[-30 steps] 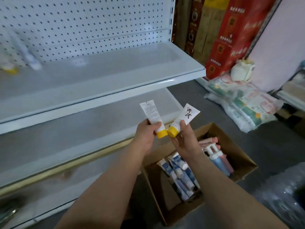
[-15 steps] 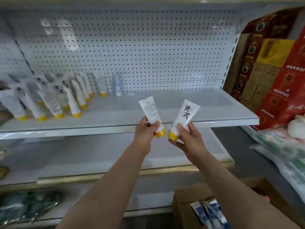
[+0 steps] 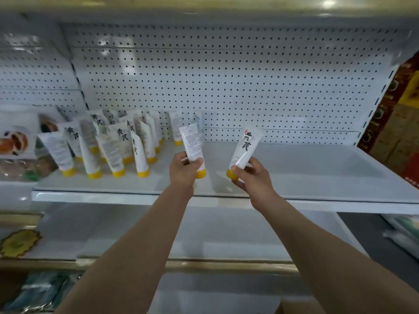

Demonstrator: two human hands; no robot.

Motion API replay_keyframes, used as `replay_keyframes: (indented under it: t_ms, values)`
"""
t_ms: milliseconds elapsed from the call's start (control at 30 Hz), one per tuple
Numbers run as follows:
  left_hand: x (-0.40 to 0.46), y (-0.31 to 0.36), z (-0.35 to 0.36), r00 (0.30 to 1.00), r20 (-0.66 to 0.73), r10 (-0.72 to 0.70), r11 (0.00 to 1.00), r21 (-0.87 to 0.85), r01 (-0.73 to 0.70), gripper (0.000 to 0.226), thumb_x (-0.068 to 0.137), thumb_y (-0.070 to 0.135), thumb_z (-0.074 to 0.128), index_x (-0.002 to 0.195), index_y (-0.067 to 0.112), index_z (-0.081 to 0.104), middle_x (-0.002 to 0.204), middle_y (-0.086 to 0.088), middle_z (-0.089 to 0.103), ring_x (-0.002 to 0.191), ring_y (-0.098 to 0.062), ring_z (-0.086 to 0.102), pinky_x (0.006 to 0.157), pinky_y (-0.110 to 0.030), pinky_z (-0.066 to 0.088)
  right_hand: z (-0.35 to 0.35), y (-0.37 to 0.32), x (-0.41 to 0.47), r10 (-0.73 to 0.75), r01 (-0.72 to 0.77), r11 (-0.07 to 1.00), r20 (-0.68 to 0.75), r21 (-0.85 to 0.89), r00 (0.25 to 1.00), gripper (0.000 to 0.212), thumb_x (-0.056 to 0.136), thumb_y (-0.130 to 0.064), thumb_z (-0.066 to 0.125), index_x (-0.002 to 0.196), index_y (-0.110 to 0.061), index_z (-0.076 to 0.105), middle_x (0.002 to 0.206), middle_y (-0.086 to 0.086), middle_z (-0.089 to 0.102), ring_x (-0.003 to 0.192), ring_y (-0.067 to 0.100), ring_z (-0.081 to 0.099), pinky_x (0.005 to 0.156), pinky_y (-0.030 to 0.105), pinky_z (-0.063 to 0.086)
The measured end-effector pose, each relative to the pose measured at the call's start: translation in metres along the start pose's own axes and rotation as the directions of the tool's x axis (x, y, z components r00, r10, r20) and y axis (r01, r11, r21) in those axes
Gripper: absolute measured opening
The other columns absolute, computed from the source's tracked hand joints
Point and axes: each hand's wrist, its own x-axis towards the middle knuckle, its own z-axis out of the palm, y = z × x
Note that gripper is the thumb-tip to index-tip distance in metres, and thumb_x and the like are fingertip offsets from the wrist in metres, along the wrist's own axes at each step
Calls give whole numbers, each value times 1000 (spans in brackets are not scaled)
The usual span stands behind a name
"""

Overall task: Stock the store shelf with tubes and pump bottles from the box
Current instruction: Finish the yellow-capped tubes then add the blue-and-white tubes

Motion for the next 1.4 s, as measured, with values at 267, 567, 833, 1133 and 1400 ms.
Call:
replay_keyframes:
  t_ms: [267, 567, 833, 1133, 1400]
  values:
    - [110, -3, -10, 998, -61, 18, 1000, 2, -18, 36, 86, 0, 69, 120, 6, 58, 107, -6, 65, 88, -17, 61, 59, -16, 44, 60, 14, 95, -100, 82, 956, -50, -282, 994, 45, 85, -18, 76, 127, -22, 61, 101, -3, 72, 98, 16, 68, 89, 35, 55]
    - [176, -34, -16, 995, -86, 40, 992, 119, -30, 25, 86, 6, 68, 104, 21, 59, 101, 0, 68, 88, -18, 62, 75, -25, 44, 101, 44, 156, -73, 21, 931, -128, -365, 989, 42, 83, -18, 75, 121, -30, 61, 95, -13, 71, 94, 11, 67, 84, 33, 55]
    - [203, -50, -21, 995, -79, 64, 989, 140, -52, 27, 83, 5, 68, 103, 21, 61, 93, 4, 68, 85, -18, 63, 77, -28, 49, 123, 60, 184, -96, 22, 904, -152, -426, 984, 45, 80, -19, 74, 123, -28, 63, 98, -6, 74, 93, 13, 69, 84, 32, 54]
    - [215, -55, -20, 989, -44, 142, 970, 205, -130, 29, 83, 13, 68, 108, 26, 63, 94, 5, 70, 88, -19, 66, 81, -32, 53, 141, 69, 200, -81, -5, 856, -144, -517, 986, 45, 83, -16, 73, 124, -29, 61, 99, -12, 67, 89, 10, 63, 82, 25, 48]
    - [217, -57, -18, 987, -54, 149, 964, 229, -133, 33, 86, 13, 68, 117, 18, 62, 98, 5, 67, 90, -15, 62, 81, -25, 47, 143, 71, 203, -79, -20, 817, -146, -576, 986, 43, 84, -18, 73, 123, -28, 61, 113, -5, 71, 91, 12, 62, 81, 23, 43]
